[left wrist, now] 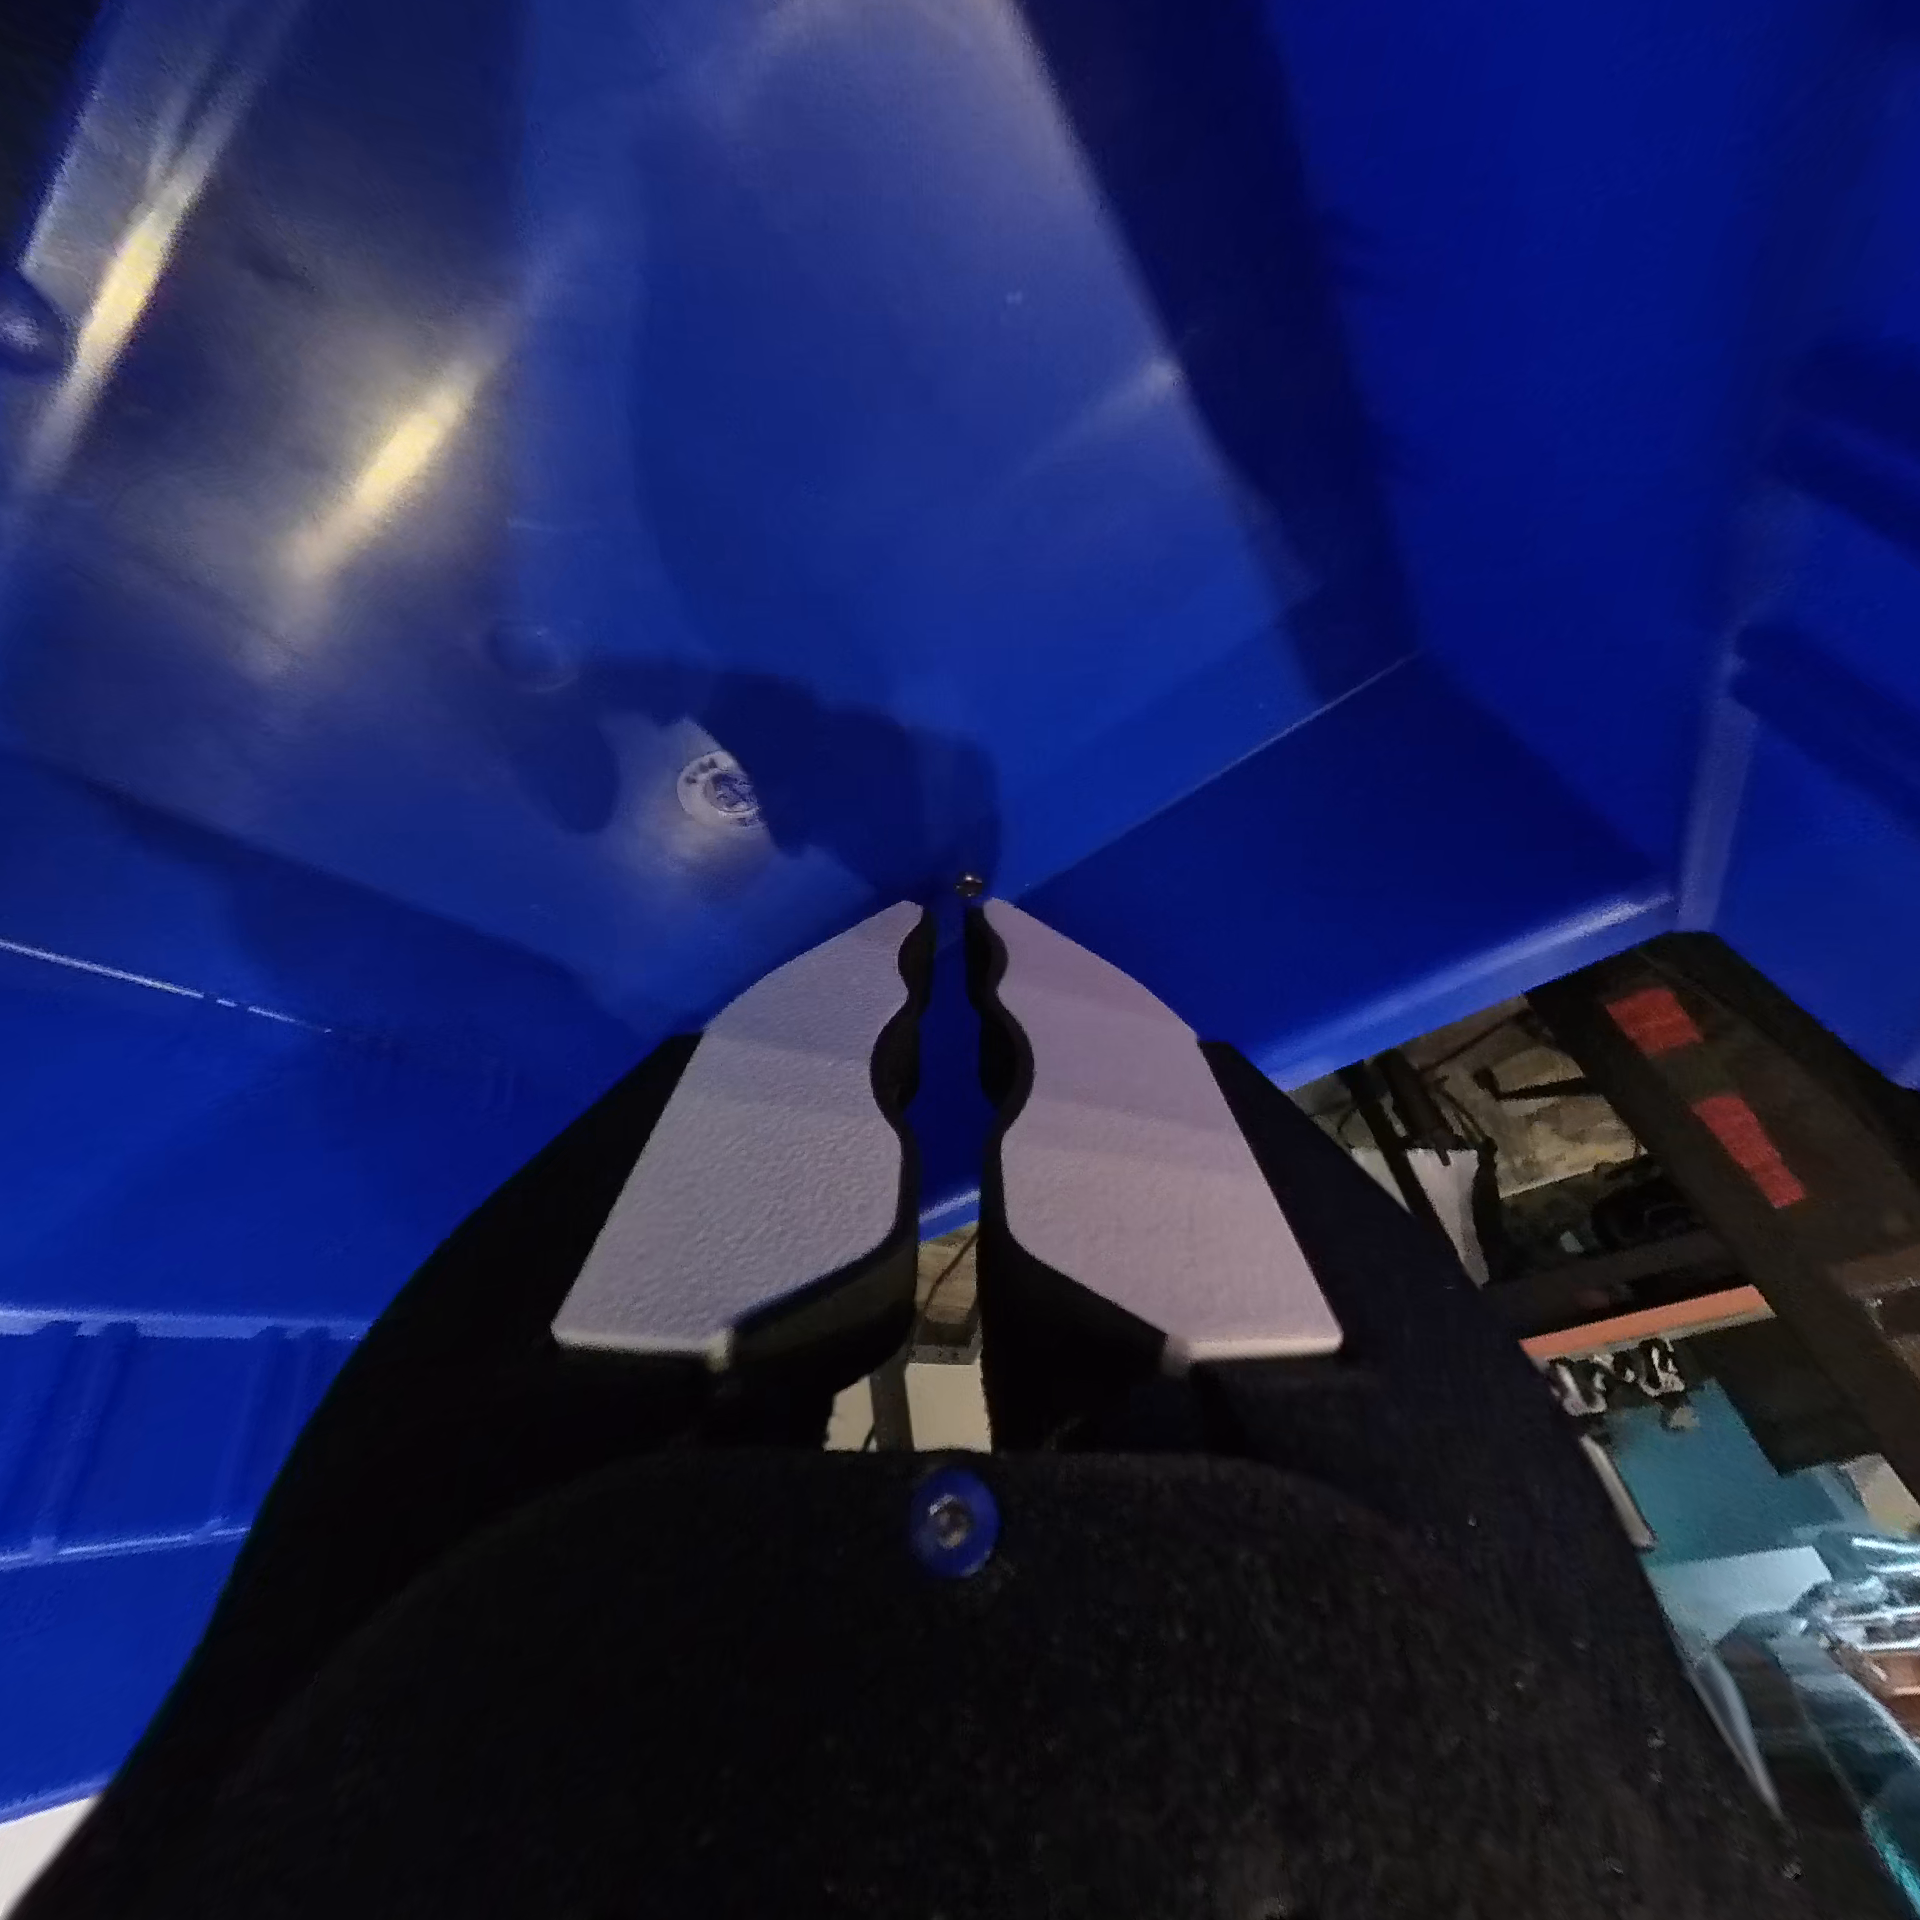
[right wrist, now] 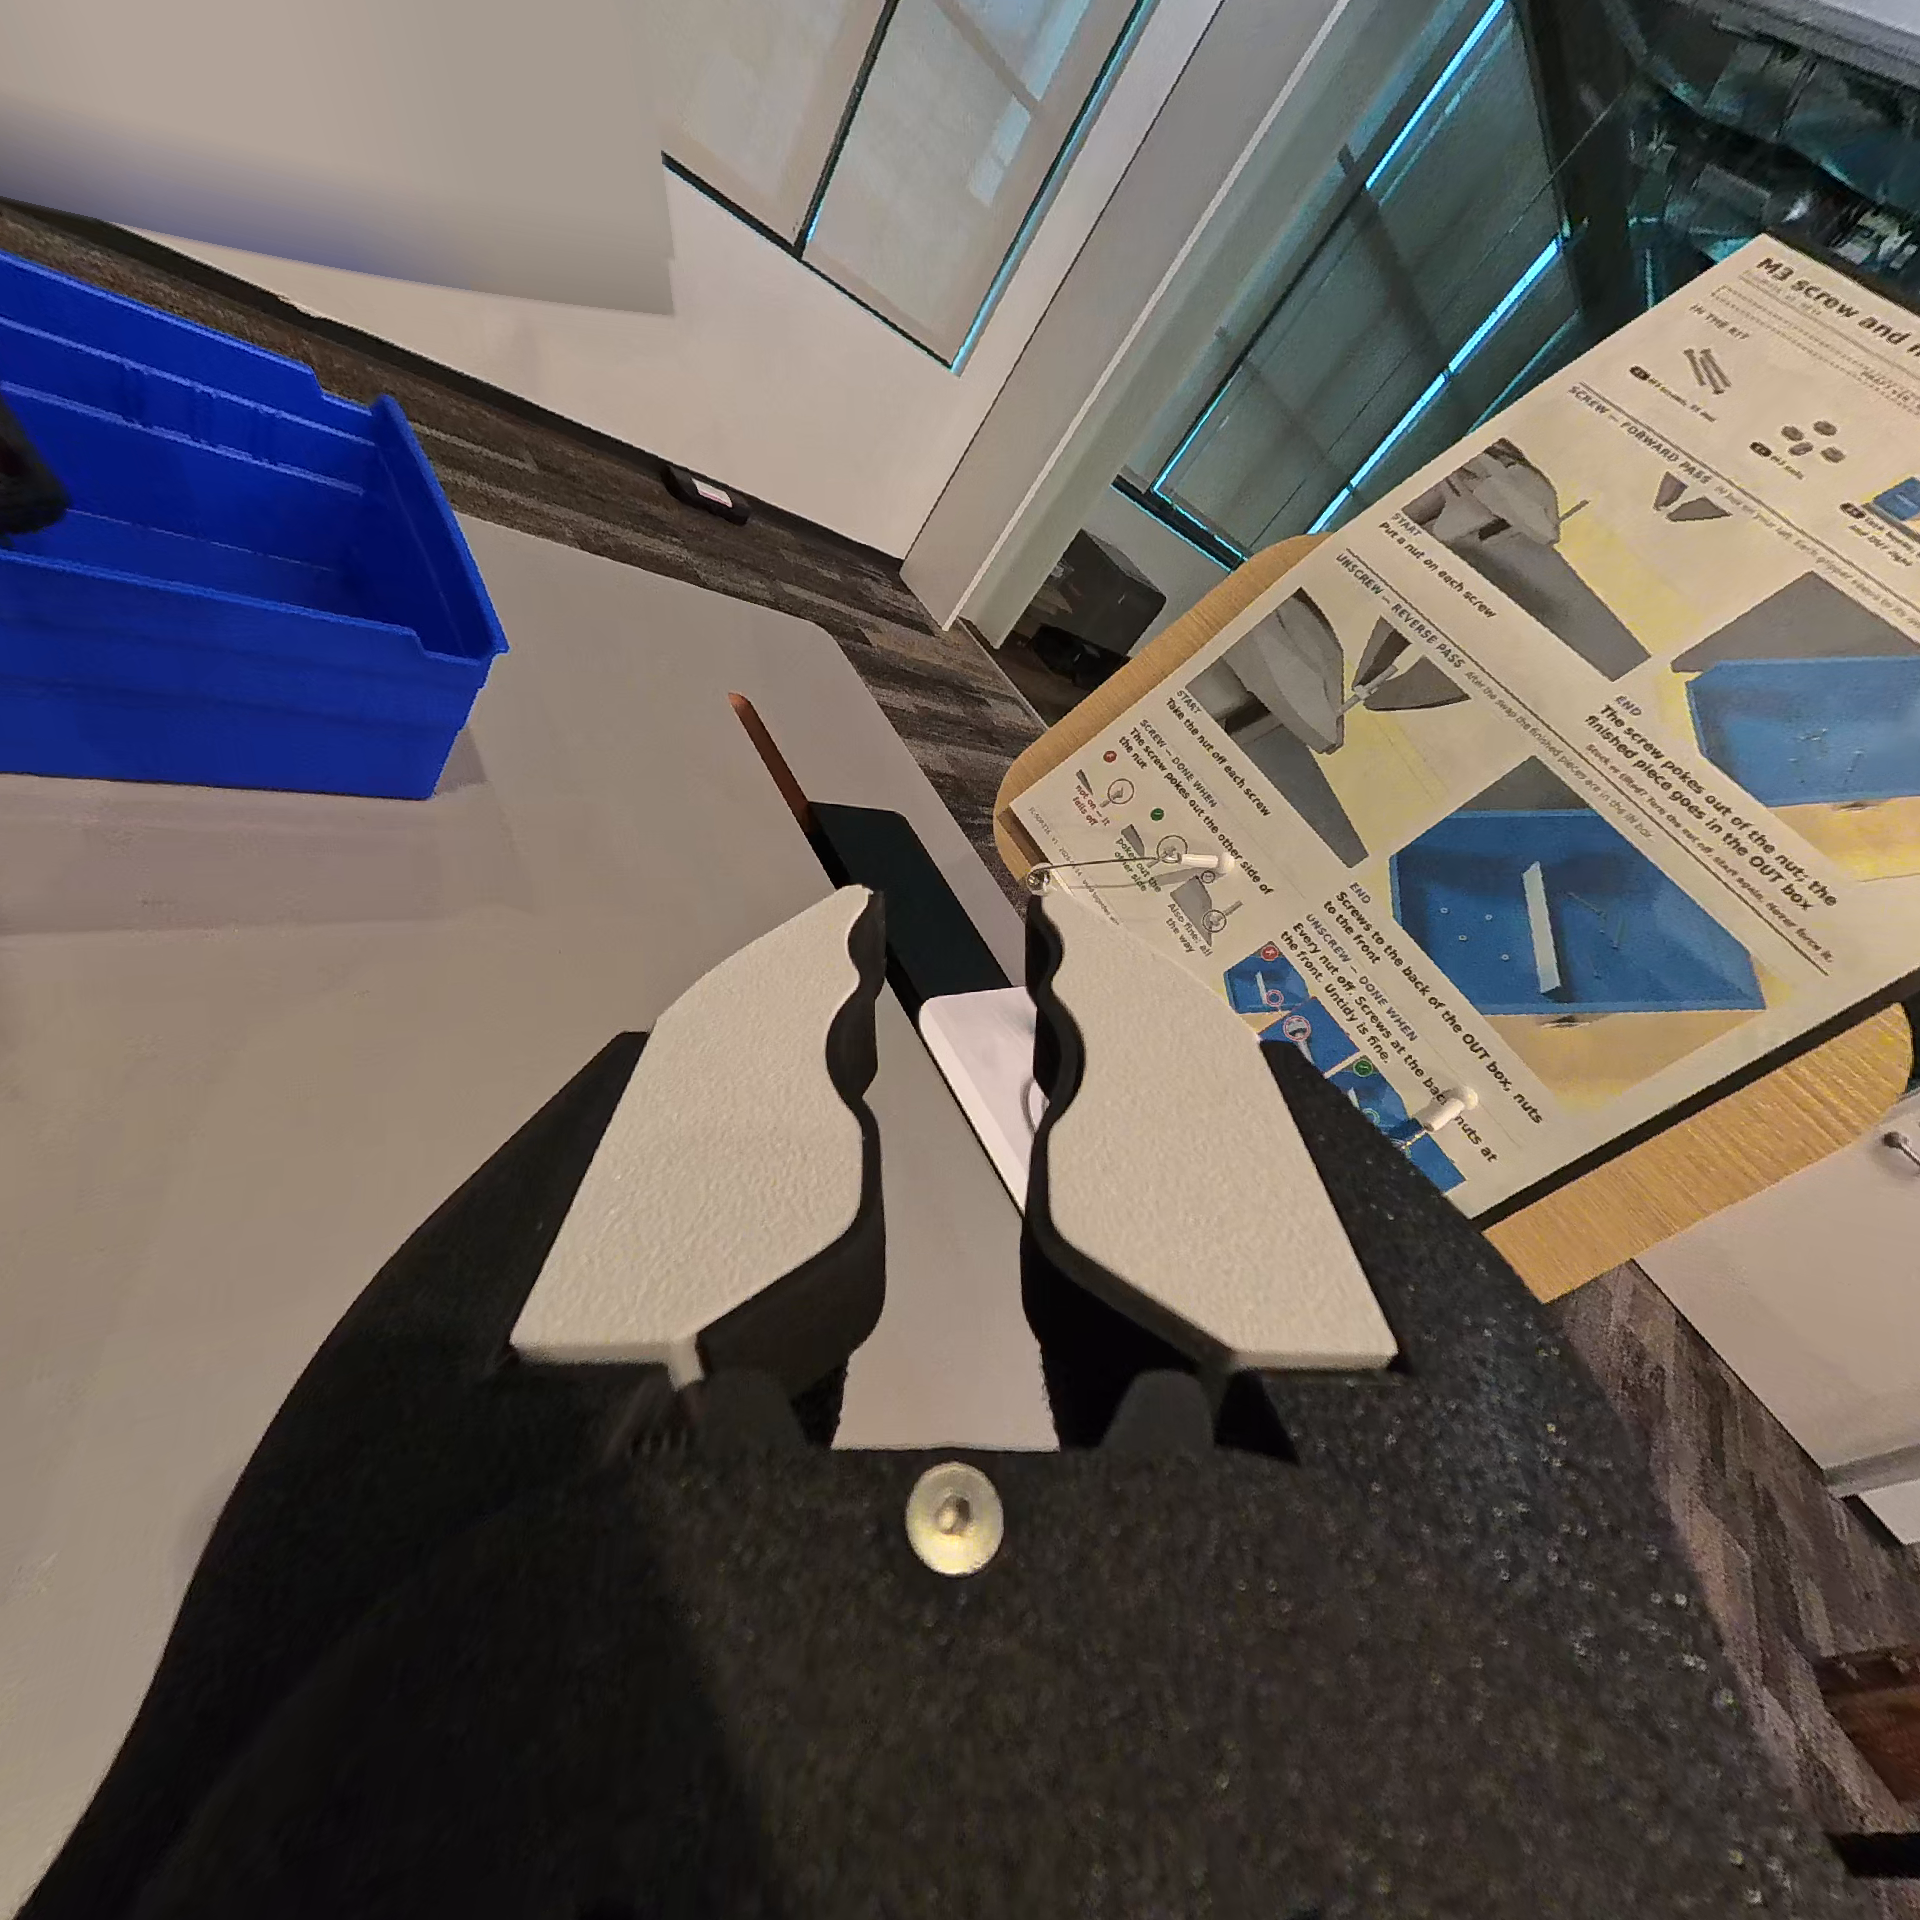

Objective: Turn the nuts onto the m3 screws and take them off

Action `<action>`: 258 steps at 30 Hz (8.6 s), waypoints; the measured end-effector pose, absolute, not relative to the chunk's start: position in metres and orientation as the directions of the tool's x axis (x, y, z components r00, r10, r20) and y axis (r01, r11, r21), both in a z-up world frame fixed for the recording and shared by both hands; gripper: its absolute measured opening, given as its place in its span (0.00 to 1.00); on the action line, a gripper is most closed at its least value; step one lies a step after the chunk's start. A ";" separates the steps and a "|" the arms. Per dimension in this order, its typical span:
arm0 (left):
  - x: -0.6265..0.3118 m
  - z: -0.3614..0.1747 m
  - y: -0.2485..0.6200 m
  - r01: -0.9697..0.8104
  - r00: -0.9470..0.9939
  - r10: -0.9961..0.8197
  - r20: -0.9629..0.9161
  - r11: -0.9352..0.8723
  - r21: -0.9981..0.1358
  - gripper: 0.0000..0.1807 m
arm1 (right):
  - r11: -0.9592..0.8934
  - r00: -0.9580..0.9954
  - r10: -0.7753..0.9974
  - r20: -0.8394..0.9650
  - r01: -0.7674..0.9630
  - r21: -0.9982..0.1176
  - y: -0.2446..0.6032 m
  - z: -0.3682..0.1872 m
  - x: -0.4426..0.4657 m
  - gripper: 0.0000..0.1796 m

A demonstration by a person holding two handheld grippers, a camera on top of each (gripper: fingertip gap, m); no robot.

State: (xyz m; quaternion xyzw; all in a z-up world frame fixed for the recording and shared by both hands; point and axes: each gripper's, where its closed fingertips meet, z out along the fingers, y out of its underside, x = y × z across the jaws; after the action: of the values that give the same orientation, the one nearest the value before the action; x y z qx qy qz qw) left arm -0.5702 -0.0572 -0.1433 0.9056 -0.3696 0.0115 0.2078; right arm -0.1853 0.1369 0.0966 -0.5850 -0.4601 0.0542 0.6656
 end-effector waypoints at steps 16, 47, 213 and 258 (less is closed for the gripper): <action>-0.560 -0.125 -0.030 -0.962 0.262 -0.948 0.182 -0.272 -0.032 0.03 | 0.331 0.553 0.614 0.563 0.468 -0.819 0.134 0.094 -0.191 0.14; -0.558 -0.142 -0.050 -0.989 -0.130 -0.967 0.217 0.111 -0.098 0.12 | 0.312 0.569 0.596 0.567 0.487 -0.816 0.142 0.091 -0.189 0.13; -0.550 -0.135 -0.069 -0.958 0.191 -0.808 0.558 -0.277 -0.073 0.00 | 0.382 0.552 0.553 0.625 0.499 -0.778 0.126 0.108 -0.186 0.13; -0.563 -0.143 -0.021 -0.982 0.146 -0.916 0.374 -0.179 -0.055 0.00 | 0.389 0.544 0.544 0.639 0.511 -0.766 0.124 0.109 -0.187 0.13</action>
State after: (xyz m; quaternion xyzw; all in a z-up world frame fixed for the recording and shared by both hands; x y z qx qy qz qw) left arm -0.5625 -0.0208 -0.1428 0.7503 -0.6325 0.1637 0.1015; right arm -0.1868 0.1242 0.1086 -0.5524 -0.4776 0.0123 0.6831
